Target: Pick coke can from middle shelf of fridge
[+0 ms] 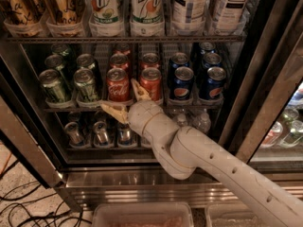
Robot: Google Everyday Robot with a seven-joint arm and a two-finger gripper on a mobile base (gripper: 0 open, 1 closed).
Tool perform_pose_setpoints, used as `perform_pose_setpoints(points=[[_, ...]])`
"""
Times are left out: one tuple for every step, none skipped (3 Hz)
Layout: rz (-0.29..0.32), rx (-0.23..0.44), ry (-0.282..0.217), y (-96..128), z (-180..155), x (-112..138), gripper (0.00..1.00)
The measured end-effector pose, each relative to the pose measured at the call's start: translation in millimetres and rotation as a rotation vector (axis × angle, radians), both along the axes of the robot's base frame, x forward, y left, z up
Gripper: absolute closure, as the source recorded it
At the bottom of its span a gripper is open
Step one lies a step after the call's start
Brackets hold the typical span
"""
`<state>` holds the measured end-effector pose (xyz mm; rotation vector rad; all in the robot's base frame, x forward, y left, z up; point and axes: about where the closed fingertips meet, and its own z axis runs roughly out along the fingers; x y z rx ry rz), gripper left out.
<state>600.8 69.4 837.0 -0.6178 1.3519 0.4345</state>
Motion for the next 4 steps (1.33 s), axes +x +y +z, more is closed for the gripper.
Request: perform_pose_setpoints(points=[[-0.001, 0.001, 0.006, 1, -2, 15, 0.25], [0.001, -0.002, 0.016, 2, -6, 27, 0.25], [0.009, -0.007, 0.023, 7, -9, 37, 0.27], [0.019, -0.01, 0.024, 13, -10, 41, 0.35]])
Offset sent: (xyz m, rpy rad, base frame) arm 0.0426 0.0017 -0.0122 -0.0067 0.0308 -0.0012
